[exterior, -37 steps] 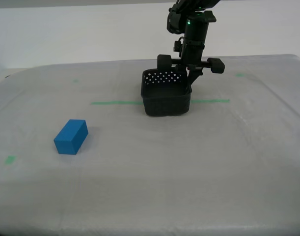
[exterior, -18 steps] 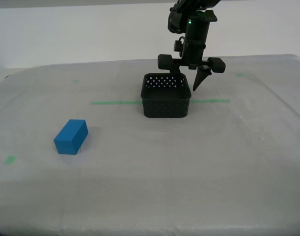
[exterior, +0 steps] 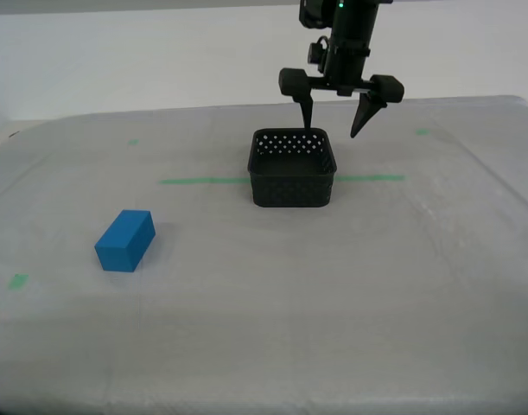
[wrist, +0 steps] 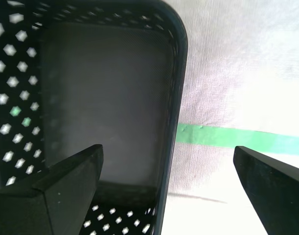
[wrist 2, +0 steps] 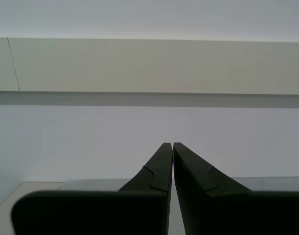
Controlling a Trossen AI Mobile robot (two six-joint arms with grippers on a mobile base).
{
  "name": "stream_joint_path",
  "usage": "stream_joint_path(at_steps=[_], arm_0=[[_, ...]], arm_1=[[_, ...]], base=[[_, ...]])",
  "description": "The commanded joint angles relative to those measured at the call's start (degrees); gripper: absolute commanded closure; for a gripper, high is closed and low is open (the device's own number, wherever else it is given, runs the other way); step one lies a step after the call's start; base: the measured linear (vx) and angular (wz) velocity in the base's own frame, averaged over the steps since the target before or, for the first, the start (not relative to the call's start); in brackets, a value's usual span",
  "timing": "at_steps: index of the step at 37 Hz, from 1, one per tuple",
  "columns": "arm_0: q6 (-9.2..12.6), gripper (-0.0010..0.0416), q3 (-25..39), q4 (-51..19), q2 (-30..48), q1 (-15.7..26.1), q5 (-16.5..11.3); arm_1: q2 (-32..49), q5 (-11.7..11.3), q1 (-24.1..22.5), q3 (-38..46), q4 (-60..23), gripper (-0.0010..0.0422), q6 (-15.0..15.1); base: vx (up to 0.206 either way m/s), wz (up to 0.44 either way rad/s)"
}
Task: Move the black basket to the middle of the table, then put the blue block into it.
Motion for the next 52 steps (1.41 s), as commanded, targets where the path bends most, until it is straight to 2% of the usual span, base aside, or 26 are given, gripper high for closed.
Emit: stream_joint_path(at_steps=[1, 5, 8, 12, 15, 18, 25, 30, 34, 43, 52], arm_0=[[-0.11, 0.0039, 0.04, -1.40, -1.84, 0.02, 0.04], [-1.51, 0.0026, 0.04, -3.76, -4.37, 0.00, 0.37], [-3.54, 0.0009, 0.04, -6.69, -6.56, -0.04, 2.75], [-4.50, 0.0009, 0.04, -9.99, -10.19, -0.07, 7.02], [-4.87, 0.0011, 0.02, -10.62, -12.85, -0.46, 8.46], [-5.62, 0.0008, -0.09, -10.62, -15.26, -1.11, 8.50], [-8.81, 0.0006, -0.13, -13.55, -19.26, -3.82, 8.46], [-11.89, 0.0006, -0.17, -15.96, -20.81, -6.27, 8.46], [-13.14, 0.0006, -1.92, -15.67, -22.67, -8.33, 8.48], [-14.99, 0.0006, -12.52, -9.51, -28.89, -13.53, 8.15], [-16.63, 0.0006, -25.57, -0.59, -35.28, -18.93, 4.04]], arm_1=[[-0.02, -0.02, -0.02, 0.02, 0.15, 0.0412, 0.09], [-0.02, -0.02, -0.02, 0.02, 0.17, 0.0412, 0.09], [-0.02, -0.02, 0.00, 0.02, 0.17, 0.0412, 0.11], [-0.02, -0.02, -0.02, 0.02, 0.15, 0.0412, 0.09], [-0.02, -0.04, -0.02, 0.02, 0.17, 0.0412, 0.09], [-0.02, -0.04, 0.00, 0.02, 0.17, 0.0412, 0.11], [-0.02, -0.02, -0.02, 0.02, 0.17, 0.0412, 0.11], [-0.02, -0.04, -0.02, 0.02, 0.17, 0.0412, 0.09], [-0.02, -0.02, 0.00, 0.02, 0.17, 0.0412, 0.09], [-0.02, -0.04, -0.02, 0.02, 0.17, 0.0412, 0.11], [-0.02, -0.02, -0.02, 0.04, 0.17, 0.0412, 0.11]], base=[[0.000, 0.000], [0.000, 0.000], [0.000, 0.000], [0.000, 0.000], [0.000, 0.000], [0.000, 0.000], [0.000, 0.000], [0.000, 0.000], [0.000, 0.000], [0.000, 0.000], [0.000, 0.000]])
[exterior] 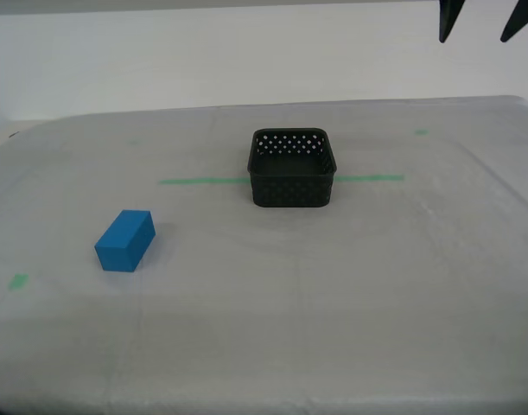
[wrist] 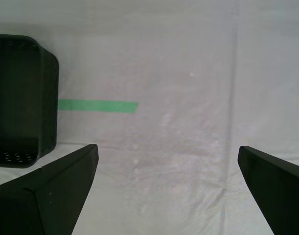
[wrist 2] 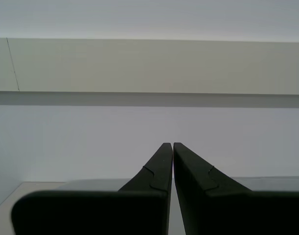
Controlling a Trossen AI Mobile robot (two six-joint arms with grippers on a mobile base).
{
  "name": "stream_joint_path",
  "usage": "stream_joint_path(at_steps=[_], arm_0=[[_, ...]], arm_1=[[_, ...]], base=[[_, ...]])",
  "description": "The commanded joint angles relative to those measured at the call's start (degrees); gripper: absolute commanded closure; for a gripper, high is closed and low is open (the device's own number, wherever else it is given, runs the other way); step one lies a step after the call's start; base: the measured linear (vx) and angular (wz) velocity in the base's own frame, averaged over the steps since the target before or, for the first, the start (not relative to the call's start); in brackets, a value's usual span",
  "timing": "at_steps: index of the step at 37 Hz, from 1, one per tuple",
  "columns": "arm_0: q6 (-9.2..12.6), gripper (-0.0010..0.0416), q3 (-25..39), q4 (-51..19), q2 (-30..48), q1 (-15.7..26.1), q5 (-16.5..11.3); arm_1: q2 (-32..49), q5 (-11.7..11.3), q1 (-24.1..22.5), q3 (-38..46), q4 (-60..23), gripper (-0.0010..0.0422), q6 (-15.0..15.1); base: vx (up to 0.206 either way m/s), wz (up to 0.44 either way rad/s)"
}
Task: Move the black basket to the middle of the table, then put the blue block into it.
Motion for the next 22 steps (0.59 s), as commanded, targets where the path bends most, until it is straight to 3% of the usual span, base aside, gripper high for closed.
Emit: stream_joint_path(at_steps=[1, 6, 15, 22], arm_0=[[-0.87, 0.0006, -4.81, 3.39, -2.03, -1.88, -1.05], [-2.36, 0.0006, -9.86, 7.13, -3.34, -3.80, -0.92], [-2.34, 0.0006, -16.44, 13.90, -3.34, -5.20, -0.92], [-2.23, 0.0007, -17.73, 15.08, -3.34, -5.22, -0.79]], arm_1=[[-0.02, -0.02, -0.02, 0.04, 0.20, 0.0412, 0.09], [-0.02, -0.02, -0.02, 0.02, 0.17, 0.0412, 0.09], [-0.02, -0.02, -0.02, 0.02, 0.20, 0.0412, 0.09], [-0.02, -0.02, -0.02, 0.02, 0.17, 0.0412, 0.11]], base=[[0.000, 0.000], [0.000, 0.000], [0.000, 0.000], [0.000, 0.000]])
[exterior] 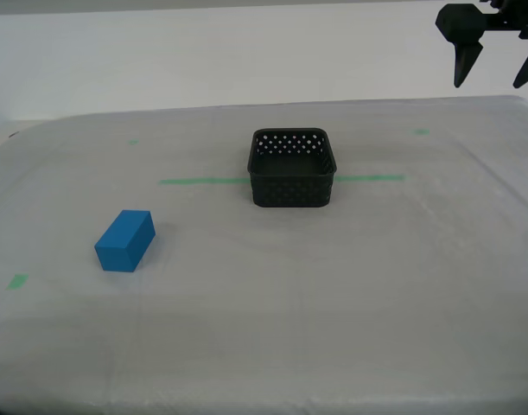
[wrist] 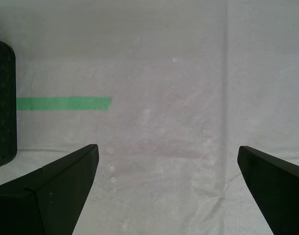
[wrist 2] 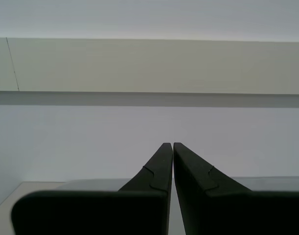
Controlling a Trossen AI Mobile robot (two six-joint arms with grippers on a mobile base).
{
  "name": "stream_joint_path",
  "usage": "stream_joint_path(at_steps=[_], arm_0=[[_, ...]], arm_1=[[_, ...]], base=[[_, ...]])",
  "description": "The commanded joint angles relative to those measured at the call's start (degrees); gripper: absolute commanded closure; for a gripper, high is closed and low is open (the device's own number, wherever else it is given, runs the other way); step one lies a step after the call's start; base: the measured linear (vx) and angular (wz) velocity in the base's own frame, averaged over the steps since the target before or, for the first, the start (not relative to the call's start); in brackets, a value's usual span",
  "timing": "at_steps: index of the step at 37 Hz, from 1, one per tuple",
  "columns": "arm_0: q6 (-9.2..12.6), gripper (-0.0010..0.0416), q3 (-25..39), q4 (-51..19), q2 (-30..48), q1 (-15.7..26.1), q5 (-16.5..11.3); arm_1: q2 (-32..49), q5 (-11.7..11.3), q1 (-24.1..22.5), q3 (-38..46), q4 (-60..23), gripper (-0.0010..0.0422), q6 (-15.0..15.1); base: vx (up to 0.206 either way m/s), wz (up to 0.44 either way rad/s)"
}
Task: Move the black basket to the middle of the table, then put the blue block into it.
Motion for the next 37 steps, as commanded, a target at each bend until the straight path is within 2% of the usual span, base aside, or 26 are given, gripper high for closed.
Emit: stream_joint_path(at_steps=[1, 37], arm_0=[[0.00, 0.0007, -0.20, 0.15, -0.02, -0.02, 0.04], [0.00, 0.0007, -0.24, 0.44, -0.02, -0.02, 0.00]], arm_1=[[-0.02, -0.02, -0.02, 0.02, 0.20, 0.0412, 0.09], [-0.02, -0.02, -0.02, 0.02, 0.20, 0.0412, 0.09]], base=[[0.000, 0.000], [0.000, 0.000]])
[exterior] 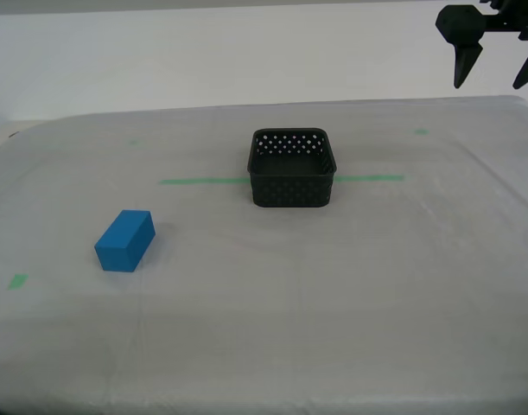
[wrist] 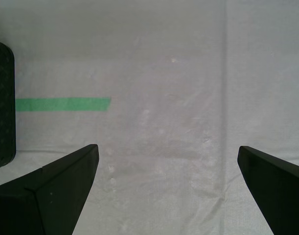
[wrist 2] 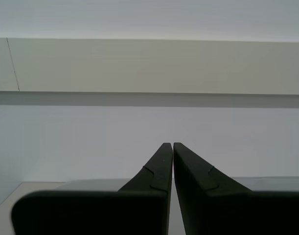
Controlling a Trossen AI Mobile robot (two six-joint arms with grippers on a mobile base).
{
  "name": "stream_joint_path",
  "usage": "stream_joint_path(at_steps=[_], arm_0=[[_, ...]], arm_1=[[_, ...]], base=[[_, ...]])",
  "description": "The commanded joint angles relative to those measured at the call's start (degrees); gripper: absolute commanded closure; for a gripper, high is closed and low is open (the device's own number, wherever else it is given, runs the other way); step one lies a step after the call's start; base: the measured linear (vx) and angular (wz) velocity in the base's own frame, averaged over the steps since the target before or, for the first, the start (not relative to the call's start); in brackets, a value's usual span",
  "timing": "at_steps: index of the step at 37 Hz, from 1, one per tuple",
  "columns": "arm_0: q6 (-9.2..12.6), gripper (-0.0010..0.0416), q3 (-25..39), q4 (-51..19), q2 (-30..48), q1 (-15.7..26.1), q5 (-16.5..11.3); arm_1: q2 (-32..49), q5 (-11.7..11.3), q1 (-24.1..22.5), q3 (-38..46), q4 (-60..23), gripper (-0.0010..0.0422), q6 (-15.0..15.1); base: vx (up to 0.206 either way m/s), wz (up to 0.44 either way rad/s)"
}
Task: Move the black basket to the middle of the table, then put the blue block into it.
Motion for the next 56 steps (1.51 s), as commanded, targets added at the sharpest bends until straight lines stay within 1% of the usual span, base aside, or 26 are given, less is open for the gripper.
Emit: stream_joint_path(at_steps=[1, 22, 27, 30, 34, 39, 41, 47, 52, 56], arm_0=[[0.00, 0.0007, 0.02, 0.02, -0.02, 0.02, 0.00], [0.00, 0.0007, 0.02, 0.33, -0.02, 0.02, 0.00], [0.00, 0.0007, 0.02, 0.35, -0.02, 0.04, 0.00], [0.00, 0.0007, 0.02, 0.37, -0.02, 0.02, 0.00], [0.00, 0.0007, 0.02, 0.37, -0.02, 0.04, 0.00], [0.00, 0.0007, 0.02, 0.39, -0.02, 0.04, 0.00], [0.00, 0.0007, 0.02, 0.39, -0.02, 0.02, 0.00], [0.00, 0.0007, 0.02, 0.39, -0.02, 0.02, 0.00], [0.00, 0.0007, 0.02, 0.39, -0.02, 0.04, 0.00], [0.00, 0.0007, 0.02, 0.39, -0.02, 0.02, 0.00]], arm_1=[[-0.02, -0.02, -0.02, 0.02, 0.17, 0.0412, 0.09], [-0.02, -0.04, -0.02, 0.02, 0.20, 0.0412, 0.04], [-0.02, -0.07, -0.02, 0.04, 0.22, 0.0412, -1.95], [-0.02, -0.09, 0.00, 0.09, 0.22, 0.0412, -1.97], [-0.02, -0.68, -0.02, 0.09, 0.15, 0.0412, -2.05], [-0.04, -0.66, -0.04, 0.17, -0.24, 0.0412, -2.12], [-0.04, -0.66, -0.04, 0.70, -1.81, 0.0412, -2.14], [-0.04, 0.07, -0.48, 3.61, -10.80, 0.0412, -2.54], [-0.04, 0.04, -1.55, 6.25, -18.82, 0.0412, -6.64], [-0.04, 0.02, -2.16, 9.20, -27.50, 0.0412, -7.23]], base=[[0.000, 0.000], [0.000, 0.000], [0.000, 0.000], [0.000, 0.000], [0.000, 0.000], [0.000, 0.000], [0.000, 0.000], [0.000, 0.000], [0.000, 0.000], [0.000, 0.000]])
